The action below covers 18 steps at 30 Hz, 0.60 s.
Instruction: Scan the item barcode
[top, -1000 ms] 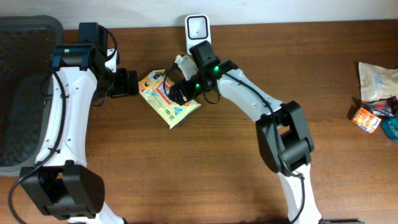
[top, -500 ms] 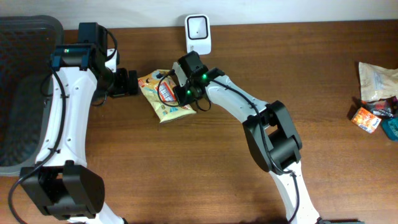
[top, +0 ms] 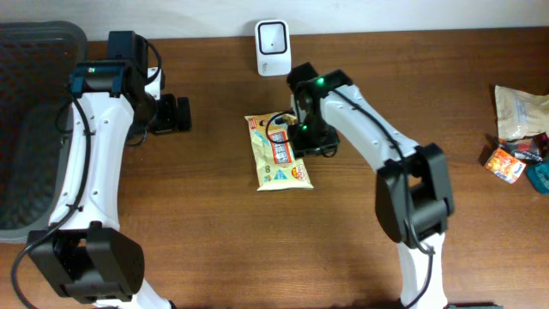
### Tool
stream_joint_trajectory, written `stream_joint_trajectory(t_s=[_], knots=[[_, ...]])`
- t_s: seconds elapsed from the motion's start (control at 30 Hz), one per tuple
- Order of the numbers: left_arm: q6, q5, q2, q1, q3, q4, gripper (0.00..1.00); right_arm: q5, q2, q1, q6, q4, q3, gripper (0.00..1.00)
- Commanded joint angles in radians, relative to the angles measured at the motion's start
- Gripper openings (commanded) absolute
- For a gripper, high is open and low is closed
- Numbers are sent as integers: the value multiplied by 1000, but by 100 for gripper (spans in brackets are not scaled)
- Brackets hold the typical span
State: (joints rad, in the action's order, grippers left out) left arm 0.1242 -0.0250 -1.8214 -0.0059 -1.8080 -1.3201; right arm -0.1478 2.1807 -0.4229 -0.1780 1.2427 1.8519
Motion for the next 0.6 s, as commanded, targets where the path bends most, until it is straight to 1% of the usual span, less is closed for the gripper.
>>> stream_joint_trajectory(t_s=[0.0, 0.07, 0.13, 0.2, 0.23, 0.27, 0.3, 0.37, 0.47, 0.57], knots=[[-2, 3, 17, 2, 3, 0, 99, 4, -84, 10, -21, 8, 4, 69], [-2, 3, 17, 2, 3, 0, 99, -94, -89, 10, -21, -14, 5, 68], [-2, 3, 17, 2, 3, 0, 99, -238, -85, 6, -19, -38, 5, 66], [-2, 3, 17, 2, 3, 0, 99, -303, -79, -9, -10, -44, 4, 59], [-2, 3, 17, 2, 3, -1, 99, -297, -74, -24, -10, -45, 0, 48], [-2, 3, 17, 2, 3, 0, 99, -283, -70, -43, -10, -45, -4, 39], [-2, 3, 17, 2, 3, 0, 99, -271, -64, -59, -11, -45, -6, 34], [-2, 3, 17, 2, 3, -1, 99, -226, -50, -97, -30, -56, -18, 28], [-2, 3, 17, 2, 3, 0, 99, -184, -34, -132, -117, -94, -49, 18], [-2, 3, 17, 2, 3, 0, 99, -182, -25, -166, -167, -178, -116, 13]])
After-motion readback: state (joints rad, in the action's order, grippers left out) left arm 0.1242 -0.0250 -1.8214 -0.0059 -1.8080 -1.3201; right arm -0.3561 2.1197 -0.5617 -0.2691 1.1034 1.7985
